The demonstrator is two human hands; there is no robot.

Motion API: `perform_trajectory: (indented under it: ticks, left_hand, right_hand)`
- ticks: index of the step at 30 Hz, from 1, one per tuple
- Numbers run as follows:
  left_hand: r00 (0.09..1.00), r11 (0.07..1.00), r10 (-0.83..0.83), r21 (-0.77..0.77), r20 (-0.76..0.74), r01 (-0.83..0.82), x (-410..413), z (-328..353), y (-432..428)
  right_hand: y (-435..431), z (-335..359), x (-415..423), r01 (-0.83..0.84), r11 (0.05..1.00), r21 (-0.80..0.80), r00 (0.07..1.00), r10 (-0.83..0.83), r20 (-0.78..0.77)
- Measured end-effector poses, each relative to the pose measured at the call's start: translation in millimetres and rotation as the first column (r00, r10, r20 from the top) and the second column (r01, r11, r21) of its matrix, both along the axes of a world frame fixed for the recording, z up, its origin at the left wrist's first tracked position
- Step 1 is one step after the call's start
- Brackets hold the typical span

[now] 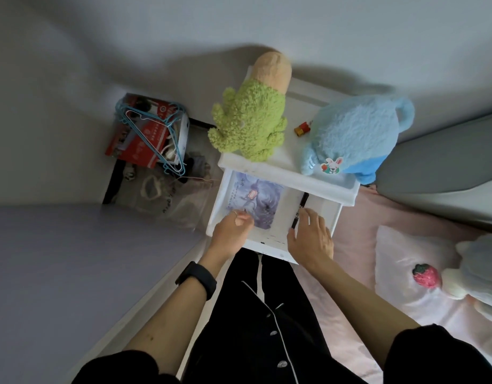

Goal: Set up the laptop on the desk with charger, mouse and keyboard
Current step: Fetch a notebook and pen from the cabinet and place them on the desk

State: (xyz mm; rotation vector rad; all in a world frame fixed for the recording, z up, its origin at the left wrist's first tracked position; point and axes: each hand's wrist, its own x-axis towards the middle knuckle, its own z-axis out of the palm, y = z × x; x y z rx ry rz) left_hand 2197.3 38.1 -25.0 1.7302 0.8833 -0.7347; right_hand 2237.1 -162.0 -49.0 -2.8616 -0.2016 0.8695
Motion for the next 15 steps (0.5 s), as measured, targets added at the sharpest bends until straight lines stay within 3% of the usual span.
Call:
perform_trajectory:
  ticks: [3,7,15]
  left_hand:
    - [0.999,0.994,-0.012,0.106,0.052,0.006,24.9,-20.1,-4.1]
    - [0.996,0.986,-0.055,0.156,-0.07,0.065,37.4,-64.2,-3.3]
    - [0.999,0.941,-0.019,0.337,-0.04,0.032,43.9,-94.2,-17.8]
  right_hand:
    - [9.3,-19.8,16.2,0.272,0.962,0.018,0.949,-0.265,-0.168]
    - [15.5,-50.2,39.9,0.435,0.9,0.0,0.884,-0.427,-0.192]
    - [5.2,-73.2,66.1,0.385,0.915,-0.122,0.885,-0.404,-0.233]
